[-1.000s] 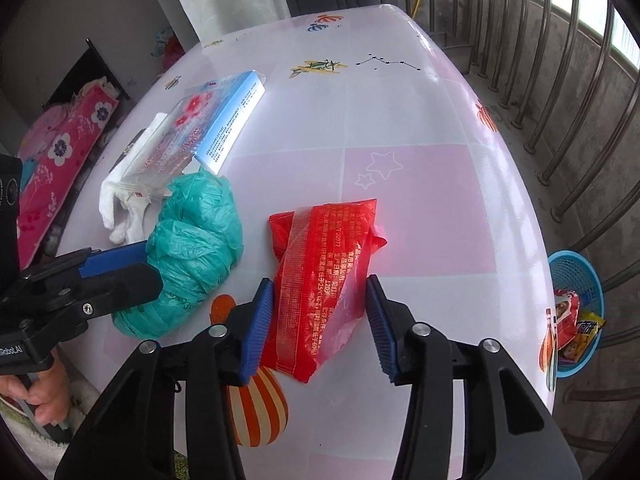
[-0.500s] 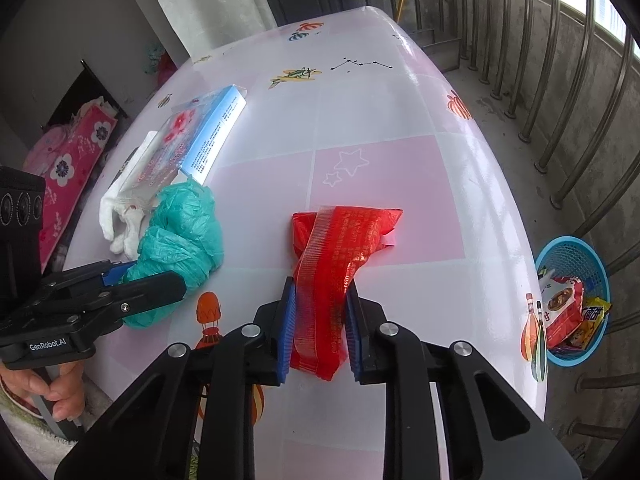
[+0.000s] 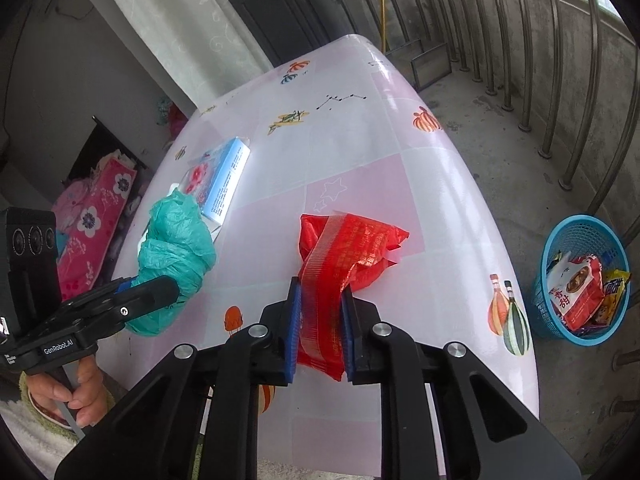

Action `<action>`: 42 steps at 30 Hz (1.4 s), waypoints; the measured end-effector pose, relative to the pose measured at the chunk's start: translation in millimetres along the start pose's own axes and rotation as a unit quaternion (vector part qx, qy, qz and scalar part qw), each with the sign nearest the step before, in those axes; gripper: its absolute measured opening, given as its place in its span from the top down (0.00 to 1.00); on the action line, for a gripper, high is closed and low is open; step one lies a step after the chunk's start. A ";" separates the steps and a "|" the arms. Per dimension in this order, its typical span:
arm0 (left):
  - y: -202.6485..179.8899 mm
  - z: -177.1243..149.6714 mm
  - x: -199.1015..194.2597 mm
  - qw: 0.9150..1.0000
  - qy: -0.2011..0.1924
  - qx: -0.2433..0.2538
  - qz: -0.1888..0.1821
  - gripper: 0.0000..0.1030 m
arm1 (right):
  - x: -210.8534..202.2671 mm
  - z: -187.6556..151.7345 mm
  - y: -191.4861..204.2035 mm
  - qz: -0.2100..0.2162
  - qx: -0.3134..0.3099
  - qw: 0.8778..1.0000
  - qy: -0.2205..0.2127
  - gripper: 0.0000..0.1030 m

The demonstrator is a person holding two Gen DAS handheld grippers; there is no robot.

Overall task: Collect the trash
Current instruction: 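Carry the green bag in the left tool and red bag in the right tool to the basket, then open both tools above the basket to drop the green and red bags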

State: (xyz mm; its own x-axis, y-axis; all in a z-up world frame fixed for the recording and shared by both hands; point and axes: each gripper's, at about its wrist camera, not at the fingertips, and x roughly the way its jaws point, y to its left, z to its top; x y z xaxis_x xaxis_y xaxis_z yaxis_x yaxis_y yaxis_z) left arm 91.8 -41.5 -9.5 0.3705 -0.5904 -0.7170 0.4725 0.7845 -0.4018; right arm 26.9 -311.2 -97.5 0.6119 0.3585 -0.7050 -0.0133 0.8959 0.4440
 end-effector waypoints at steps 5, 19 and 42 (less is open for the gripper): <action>-41.6 27.7 10.4 0.999 0.003 0.042 -0.030 0.62 | -48.2 2.1 -35.7 -0.006 0.049 0.997 -0.065 0.83; -217.9 102.5 204.9 0.963 0.202 0.116 -0.138 0.61 | -107.4 -57.0 -245.2 -0.088 0.349 0.921 -0.148 0.83; -283.7 106.9 408.5 0.952 0.215 0.215 -0.022 0.24 | 15.3 -91.9 -429.2 -0.200 0.478 0.850 -0.099 0.37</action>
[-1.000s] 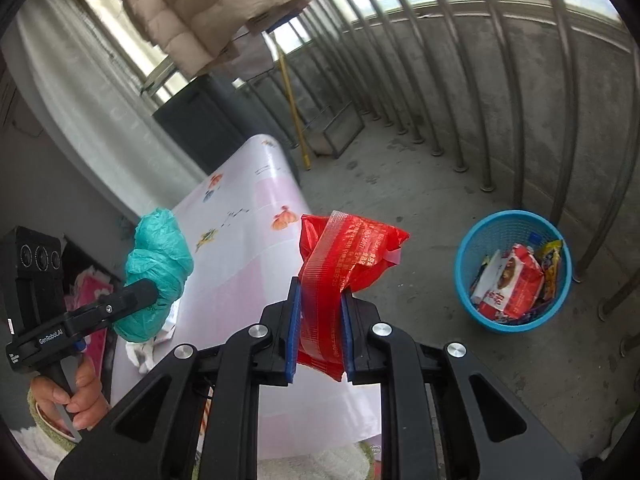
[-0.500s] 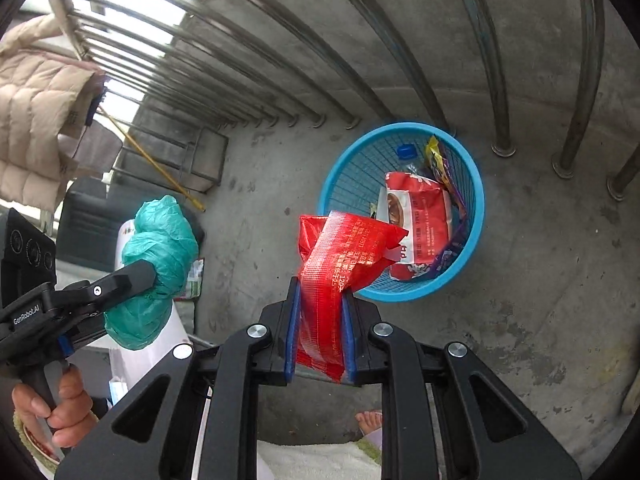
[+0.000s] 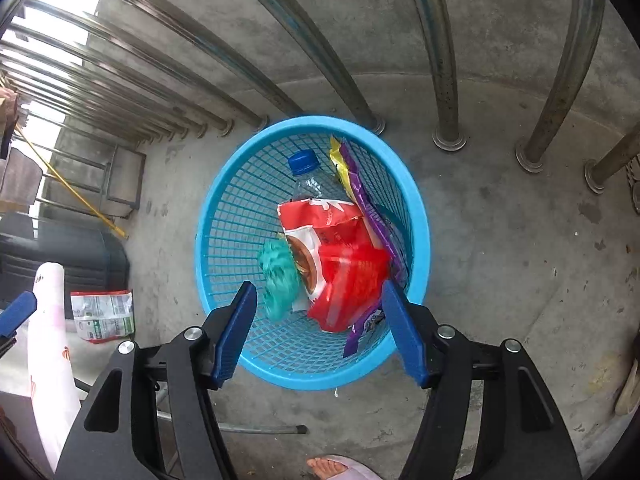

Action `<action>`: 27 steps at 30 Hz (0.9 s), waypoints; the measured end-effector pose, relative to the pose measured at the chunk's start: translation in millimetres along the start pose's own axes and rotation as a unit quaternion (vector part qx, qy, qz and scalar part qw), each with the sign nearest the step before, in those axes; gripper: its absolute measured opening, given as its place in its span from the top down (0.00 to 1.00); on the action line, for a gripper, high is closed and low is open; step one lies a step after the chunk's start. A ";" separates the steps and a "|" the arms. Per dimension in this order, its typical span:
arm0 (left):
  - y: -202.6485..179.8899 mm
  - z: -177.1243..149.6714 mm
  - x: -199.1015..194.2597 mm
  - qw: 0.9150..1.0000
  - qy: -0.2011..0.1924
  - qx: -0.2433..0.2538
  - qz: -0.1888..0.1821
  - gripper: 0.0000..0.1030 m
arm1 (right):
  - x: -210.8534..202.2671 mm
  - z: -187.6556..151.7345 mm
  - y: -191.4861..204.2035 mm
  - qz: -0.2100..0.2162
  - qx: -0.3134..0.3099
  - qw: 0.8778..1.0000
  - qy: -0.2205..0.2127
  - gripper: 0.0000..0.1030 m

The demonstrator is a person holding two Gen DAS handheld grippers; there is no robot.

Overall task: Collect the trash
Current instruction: 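Open both tools above the basket to drop the green and red bags, then move both tools back over the table to the tissue and flower packet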

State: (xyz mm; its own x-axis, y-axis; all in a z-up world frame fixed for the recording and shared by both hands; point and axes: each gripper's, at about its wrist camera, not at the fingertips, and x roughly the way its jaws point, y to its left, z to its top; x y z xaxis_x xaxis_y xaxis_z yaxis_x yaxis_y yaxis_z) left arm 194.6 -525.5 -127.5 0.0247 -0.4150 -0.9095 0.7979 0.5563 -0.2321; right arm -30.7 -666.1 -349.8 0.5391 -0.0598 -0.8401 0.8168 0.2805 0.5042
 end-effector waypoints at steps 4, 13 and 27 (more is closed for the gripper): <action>8.3 -4.0 -35.5 0.999 -0.030 -0.005 -0.010 0.24 | -24.4 -2.4 0.6 0.008 -0.003 0.999 -0.033 0.37; 30.4 -63.3 -178.9 0.987 -0.161 -0.016 -0.020 0.22 | -120.3 -22.8 57.7 0.067 -0.088 0.989 -0.098 0.37; 112.7 -293.6 -355.0 0.944 -0.295 -0.091 0.118 0.19 | -198.2 -122.7 209.3 0.204 -0.289 0.935 0.015 0.33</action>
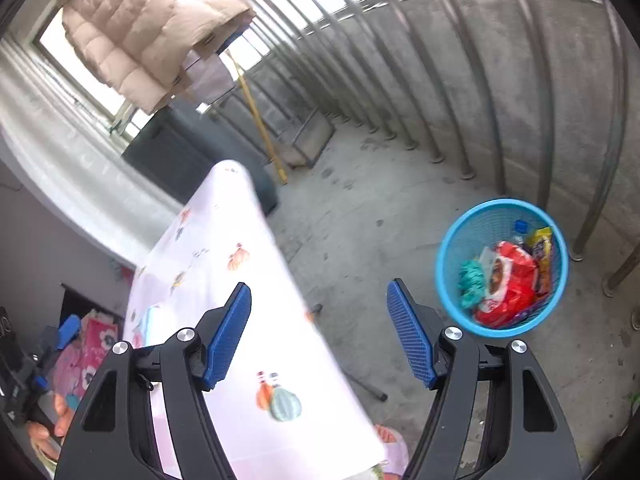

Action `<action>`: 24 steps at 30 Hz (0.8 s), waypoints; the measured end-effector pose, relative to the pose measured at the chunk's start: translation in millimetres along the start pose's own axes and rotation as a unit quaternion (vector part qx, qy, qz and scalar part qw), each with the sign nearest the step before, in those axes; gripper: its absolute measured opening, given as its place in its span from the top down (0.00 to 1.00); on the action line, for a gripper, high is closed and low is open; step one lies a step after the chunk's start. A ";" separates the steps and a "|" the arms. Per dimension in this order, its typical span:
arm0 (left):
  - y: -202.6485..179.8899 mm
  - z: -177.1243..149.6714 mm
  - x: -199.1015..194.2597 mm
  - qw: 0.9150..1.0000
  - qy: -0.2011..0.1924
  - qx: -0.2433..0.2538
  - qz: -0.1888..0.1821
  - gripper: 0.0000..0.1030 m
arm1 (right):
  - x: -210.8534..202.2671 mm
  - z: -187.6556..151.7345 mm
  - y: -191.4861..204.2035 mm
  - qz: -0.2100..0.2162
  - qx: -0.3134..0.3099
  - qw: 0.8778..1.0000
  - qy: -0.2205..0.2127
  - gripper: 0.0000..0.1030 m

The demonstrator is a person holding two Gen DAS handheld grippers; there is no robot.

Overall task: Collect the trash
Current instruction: 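Move both tools back over the table to the tissue and flower packet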

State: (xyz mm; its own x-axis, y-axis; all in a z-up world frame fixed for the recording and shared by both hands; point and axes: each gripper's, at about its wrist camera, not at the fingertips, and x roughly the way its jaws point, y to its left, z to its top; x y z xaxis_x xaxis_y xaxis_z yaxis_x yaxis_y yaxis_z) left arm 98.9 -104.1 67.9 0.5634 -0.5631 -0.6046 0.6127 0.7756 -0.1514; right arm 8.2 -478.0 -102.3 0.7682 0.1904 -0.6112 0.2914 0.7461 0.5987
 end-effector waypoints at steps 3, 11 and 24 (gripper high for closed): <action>48.2 -23.9 -38.3 0.998 -0.008 -0.035 0.057 0.19 | 25.8 -10.4 48.2 0.025 -0.039 0.998 0.042 0.33; 166.5 -84.2 -92.7 0.975 -0.019 -0.164 0.147 0.19 | 92.9 -45.2 167.9 0.101 -0.107 0.978 0.150 0.33; 215.8 -112.0 -56.0 0.966 -0.002 -0.249 0.067 0.40 | 168.0 -74.6 287.4 0.110 -0.202 0.948 0.220 0.43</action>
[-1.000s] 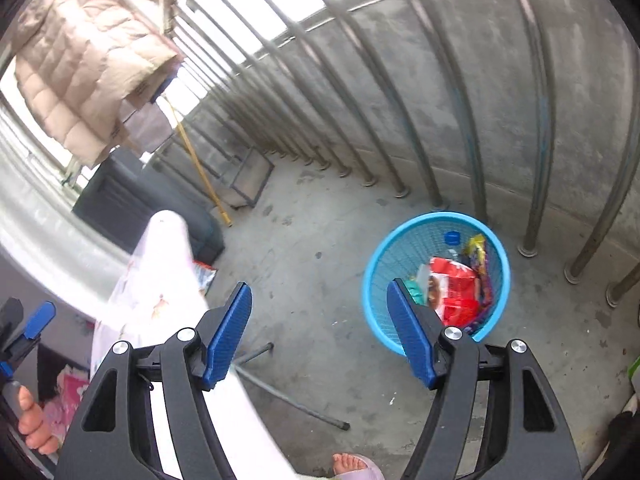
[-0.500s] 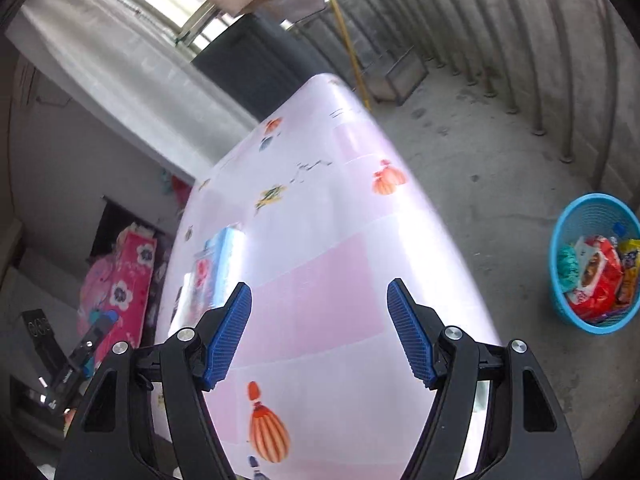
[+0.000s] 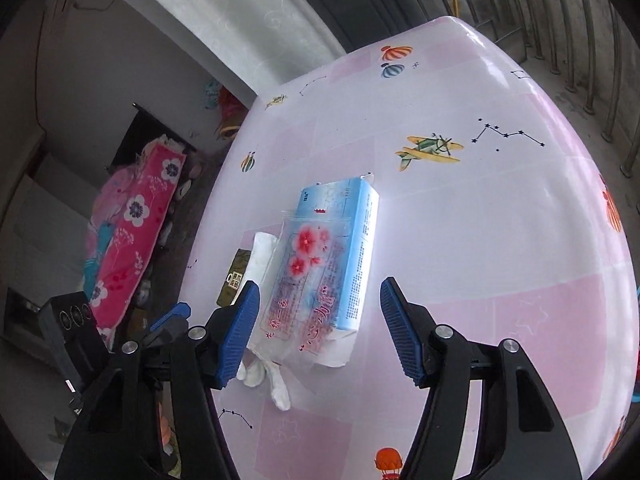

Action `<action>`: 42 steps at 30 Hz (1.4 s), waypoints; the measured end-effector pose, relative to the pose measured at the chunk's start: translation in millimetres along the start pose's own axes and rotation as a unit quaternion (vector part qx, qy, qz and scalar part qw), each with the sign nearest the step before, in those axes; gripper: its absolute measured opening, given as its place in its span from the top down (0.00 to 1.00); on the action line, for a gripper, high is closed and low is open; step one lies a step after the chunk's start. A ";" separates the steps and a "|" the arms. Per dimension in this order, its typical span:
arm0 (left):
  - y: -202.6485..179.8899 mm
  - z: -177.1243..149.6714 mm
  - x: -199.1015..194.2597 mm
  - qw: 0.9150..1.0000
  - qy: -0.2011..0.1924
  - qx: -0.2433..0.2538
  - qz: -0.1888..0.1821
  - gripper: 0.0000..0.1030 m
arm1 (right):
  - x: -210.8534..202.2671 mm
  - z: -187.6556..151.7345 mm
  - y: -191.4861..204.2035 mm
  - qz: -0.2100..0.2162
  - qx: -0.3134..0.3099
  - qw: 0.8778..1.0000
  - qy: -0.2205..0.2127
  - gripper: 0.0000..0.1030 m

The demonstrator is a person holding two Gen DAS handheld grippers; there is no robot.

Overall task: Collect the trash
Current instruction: 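Move both tools back over the table to the tissue and flower packet, then grasp the white tissue with the left tool while the right tool grasps the flower packet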

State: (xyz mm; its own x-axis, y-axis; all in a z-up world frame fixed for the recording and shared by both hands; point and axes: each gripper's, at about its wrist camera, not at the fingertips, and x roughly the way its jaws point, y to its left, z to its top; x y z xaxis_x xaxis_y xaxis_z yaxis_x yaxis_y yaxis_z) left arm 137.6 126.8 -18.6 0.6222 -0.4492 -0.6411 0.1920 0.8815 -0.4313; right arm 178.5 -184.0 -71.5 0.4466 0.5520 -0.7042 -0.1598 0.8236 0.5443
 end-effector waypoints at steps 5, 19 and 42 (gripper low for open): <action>-5.5 5.4 18.9 0.999 0.006 0.036 0.022 0.44 | 22.0 4.3 9.4 -0.039 -0.020 0.999 0.016 0.53; 41.4 9.6 69.5 0.997 0.064 -0.023 0.031 0.51 | 81.7 30.1 3.5 -0.042 -0.004 0.996 0.073 0.38; -1.2 -47.0 32.6 0.995 0.090 0.034 0.024 0.55 | 13.2 -34.5 -13.6 -0.076 -0.035 0.994 0.067 0.60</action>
State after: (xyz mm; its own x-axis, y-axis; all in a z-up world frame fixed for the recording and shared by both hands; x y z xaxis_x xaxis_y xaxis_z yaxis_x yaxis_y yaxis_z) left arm 121.9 104.3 -68.8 0.4874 -0.4200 -0.7656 0.2199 0.9075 -0.3579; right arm 156.2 -183.4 -104.0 0.3500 0.4282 -0.8332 -0.1616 0.9037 0.3965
